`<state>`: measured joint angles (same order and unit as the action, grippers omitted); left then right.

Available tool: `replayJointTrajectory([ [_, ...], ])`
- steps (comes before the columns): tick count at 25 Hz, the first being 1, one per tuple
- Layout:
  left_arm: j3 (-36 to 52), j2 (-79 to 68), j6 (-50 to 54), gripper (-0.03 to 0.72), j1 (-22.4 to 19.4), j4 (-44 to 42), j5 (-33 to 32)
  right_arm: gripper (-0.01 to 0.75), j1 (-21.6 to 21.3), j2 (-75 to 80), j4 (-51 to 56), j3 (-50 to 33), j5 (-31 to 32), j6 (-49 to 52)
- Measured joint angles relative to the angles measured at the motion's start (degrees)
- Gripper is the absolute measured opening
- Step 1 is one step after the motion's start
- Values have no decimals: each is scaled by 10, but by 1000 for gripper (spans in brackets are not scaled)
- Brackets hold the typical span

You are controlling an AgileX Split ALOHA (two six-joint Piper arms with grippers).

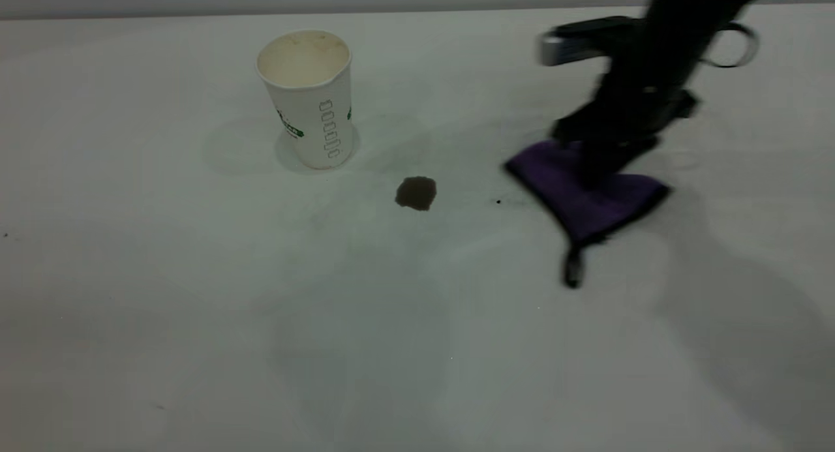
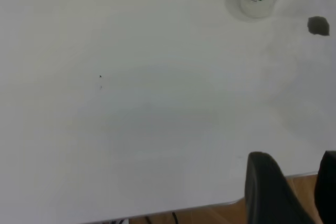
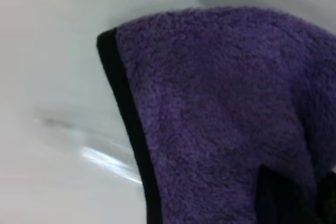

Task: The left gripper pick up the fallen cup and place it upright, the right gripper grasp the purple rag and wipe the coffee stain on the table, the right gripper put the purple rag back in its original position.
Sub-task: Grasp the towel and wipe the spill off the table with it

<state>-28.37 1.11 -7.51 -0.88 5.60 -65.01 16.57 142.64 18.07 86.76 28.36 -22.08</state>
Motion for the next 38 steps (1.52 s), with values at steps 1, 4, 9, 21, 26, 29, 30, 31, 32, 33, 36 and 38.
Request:
replayJointTrajectory([
  [1,0,0,0,287,0,0,1,90,16,4,5,8,1,-2],
  [4,0,0,0,287,0,0,1,90,70,8,16,38,18,-2],
  [9,0,0,0,287,0,0,1,90,165,8,24,63,22,2],
  [21,0,0,0,287,0,0,1,90,228,17,29,65,-91,24],
  [26,0,0,0,287,0,0,1,90,169,40,38,67,-78,39],
  [29,0,0,0,287,0,0,1,90,134,41,38,71,-63,44],
  [30,0,0,0,287,0,0,1,90,120,41,38,71,-57,50],
  [31,0,0,0,287,0,0,1,90,103,41,37,71,-51,62],
  [32,0,0,0,287,0,0,1,90,86,41,34,73,-44,78],
  [33,0,0,0,287,0,0,1,90,72,40,29,73,-36,97],
  [36,0,0,0,287,0,0,1,90,21,39,10,76,-8,146],
  [38,0,0,0,287,0,0,1,90,-5,38,-6,76,15,167],
])
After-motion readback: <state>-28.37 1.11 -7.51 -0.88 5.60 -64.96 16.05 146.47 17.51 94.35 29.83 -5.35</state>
